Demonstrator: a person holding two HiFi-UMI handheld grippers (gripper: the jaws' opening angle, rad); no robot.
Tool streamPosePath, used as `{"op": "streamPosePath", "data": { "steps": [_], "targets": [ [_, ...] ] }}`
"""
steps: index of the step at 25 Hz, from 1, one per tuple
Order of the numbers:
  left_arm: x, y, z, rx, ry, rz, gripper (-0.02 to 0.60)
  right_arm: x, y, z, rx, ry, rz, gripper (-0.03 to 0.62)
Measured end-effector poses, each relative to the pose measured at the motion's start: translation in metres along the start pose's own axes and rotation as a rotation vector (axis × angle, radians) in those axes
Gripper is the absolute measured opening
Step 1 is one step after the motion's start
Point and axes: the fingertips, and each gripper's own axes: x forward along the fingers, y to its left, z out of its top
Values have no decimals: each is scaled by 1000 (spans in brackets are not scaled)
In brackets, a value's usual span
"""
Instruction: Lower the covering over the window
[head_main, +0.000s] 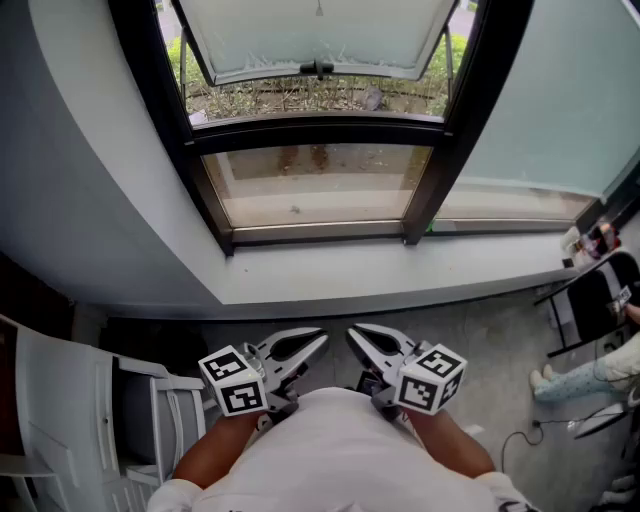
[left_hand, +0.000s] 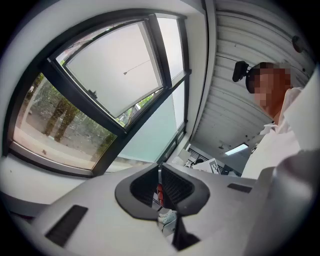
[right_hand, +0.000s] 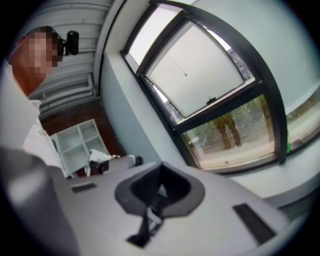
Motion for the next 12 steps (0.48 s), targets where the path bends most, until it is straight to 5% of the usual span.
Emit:
{"op": "streamPosePath", "data": {
  "steps": [12],
  "targets": [
    [-8,8,6,48,-15,33,35,6,-2,-4,-26,23,-11,22]
  ]
}}
